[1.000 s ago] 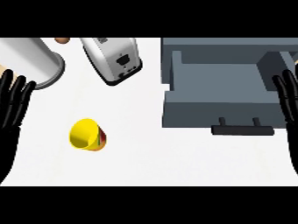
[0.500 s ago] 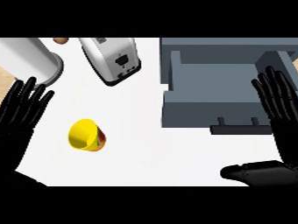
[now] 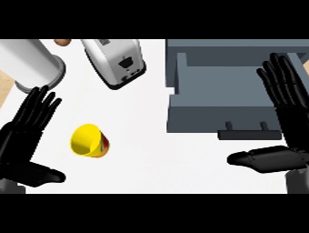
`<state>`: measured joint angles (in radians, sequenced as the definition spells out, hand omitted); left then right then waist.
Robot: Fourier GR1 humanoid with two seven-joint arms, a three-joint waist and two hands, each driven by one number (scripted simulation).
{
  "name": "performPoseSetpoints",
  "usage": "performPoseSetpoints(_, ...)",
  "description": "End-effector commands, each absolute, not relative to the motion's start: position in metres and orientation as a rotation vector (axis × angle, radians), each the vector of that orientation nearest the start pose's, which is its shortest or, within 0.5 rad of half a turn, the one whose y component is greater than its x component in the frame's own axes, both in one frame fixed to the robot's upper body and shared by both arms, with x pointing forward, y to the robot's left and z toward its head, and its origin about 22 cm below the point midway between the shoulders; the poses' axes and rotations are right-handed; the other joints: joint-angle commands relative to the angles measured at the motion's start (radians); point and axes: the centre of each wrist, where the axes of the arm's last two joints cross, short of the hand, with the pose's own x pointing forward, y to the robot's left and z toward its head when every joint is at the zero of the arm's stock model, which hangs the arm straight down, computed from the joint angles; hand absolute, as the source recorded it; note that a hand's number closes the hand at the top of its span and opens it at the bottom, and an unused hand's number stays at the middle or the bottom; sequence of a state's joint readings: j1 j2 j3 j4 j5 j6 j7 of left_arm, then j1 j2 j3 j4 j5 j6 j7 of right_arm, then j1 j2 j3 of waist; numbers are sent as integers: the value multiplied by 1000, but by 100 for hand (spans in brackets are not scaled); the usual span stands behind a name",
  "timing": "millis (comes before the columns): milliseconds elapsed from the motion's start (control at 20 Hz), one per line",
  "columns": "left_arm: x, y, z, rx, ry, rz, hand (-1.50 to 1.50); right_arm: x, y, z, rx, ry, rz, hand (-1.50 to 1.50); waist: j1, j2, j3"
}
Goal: Pick up the cup, place it into the drawer and close the drawer
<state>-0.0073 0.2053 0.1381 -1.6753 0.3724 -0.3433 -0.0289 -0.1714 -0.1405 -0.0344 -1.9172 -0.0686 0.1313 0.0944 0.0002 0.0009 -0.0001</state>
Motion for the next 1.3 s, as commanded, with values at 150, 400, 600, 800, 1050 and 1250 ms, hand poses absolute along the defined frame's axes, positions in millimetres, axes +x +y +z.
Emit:
performPoseSetpoints(150,249,309,-23,-233,-1677,-73,-150,261,-238,109,69,-1988,270,-150,-4,2,-1)
performPoseSetpoints(400,255,332,-52,-171,-1642,-63,-150,266,-248,136,50,-2011,264,-150,-6,1,-1)
performPoseSetpoints(600,248,324,-77,-169,-1625,-72,-150,265,-254,123,69,-1997,238,-150,-2,0,0)
performPoseSetpoints(800,249,355,-94,-166,-1609,-69,-150,262,-251,149,53,-1986,278,-150,-6,0,-1)
performPoseSetpoints(1050,251,338,-126,-129,-1614,-87,-150,270,-257,146,57,-1996,267,-150,-9,2,-1)
performPoseSetpoints(1250,251,335,-142,-149,-1612,-66,-150,269,-257,141,62,-2006,292,-150,-16,5,-2)
